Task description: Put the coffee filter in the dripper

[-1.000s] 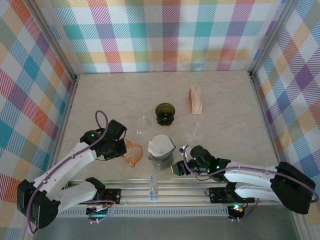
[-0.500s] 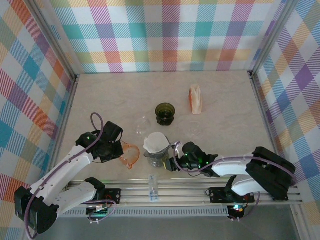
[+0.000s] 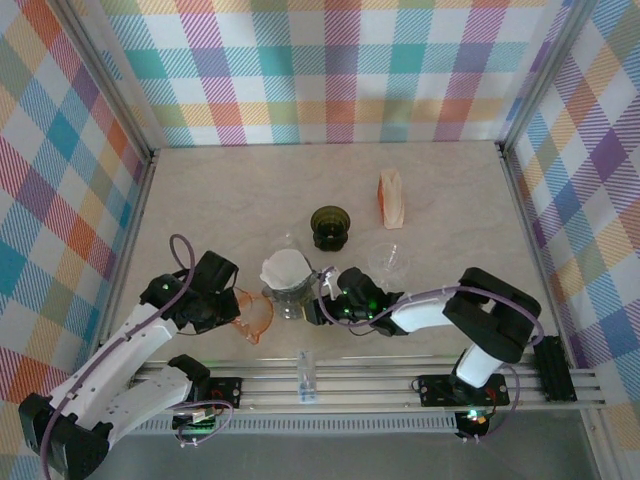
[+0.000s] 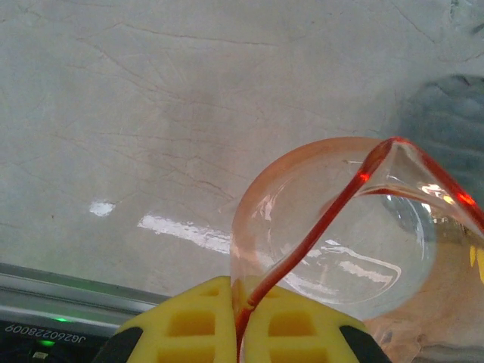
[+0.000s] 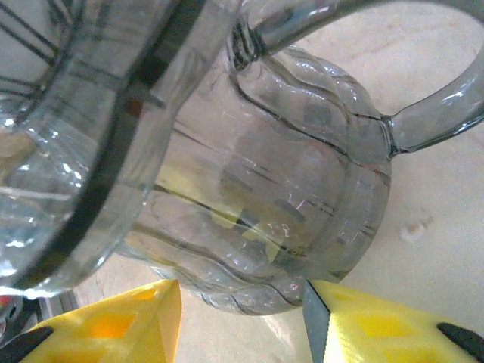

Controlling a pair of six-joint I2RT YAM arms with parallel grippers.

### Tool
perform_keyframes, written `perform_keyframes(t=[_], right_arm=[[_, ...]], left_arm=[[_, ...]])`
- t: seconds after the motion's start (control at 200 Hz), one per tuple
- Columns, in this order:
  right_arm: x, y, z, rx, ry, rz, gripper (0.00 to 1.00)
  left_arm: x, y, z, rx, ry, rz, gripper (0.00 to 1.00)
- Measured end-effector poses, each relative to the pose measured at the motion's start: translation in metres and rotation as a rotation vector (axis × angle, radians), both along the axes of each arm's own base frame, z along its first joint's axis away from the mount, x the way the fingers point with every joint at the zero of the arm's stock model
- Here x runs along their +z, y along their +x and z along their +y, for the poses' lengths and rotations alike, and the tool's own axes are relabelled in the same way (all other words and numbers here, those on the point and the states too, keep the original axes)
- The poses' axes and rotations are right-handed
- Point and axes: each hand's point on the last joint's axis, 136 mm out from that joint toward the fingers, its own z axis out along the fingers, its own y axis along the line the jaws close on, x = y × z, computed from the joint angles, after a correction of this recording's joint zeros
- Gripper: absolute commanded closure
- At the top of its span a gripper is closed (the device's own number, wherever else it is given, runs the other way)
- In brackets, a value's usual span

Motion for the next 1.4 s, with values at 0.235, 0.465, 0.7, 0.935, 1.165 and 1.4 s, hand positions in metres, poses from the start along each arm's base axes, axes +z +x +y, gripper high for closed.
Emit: perform_keyframes(t=[0.235, 0.465, 0.7, 0.935, 1.165, 1.4], right_arm=[[0.002, 0.022, 0.030, -0.010, 0.013, -0.016, 0.52], [0.002, 0.042, 0.055, -0.020, 0.027, -0.031, 0.52], [0.003, 0.063, 0.083, -0.030, 0.041, -0.043, 0.52], [0.004, 0.081, 0.106, -0.053, 0.064, -0.045, 0.49], [0.005, 0.086, 0.114, -0.068, 0.081, -0.032, 0.40], [-0.004, 0.069, 0.083, -0.106, 0.064, -0.006, 0.34]], left_arm=[[-0.008, -0.011, 0.004, 0.026, -0.005, 0.031, 1.00], [-0.010, -0.017, 0.007, 0.037, -0.008, 0.032, 1.00], [-0.015, -0.021, 0.010, 0.052, -0.007, 0.041, 1.00], [-0.015, -0.020, 0.010, 0.058, -0.009, 0.039, 1.00], [-0.015, -0.020, 0.010, 0.058, -0.008, 0.040, 1.00], [-0.017, -0.014, 0.006, 0.057, -0.008, 0.040, 1.00]])
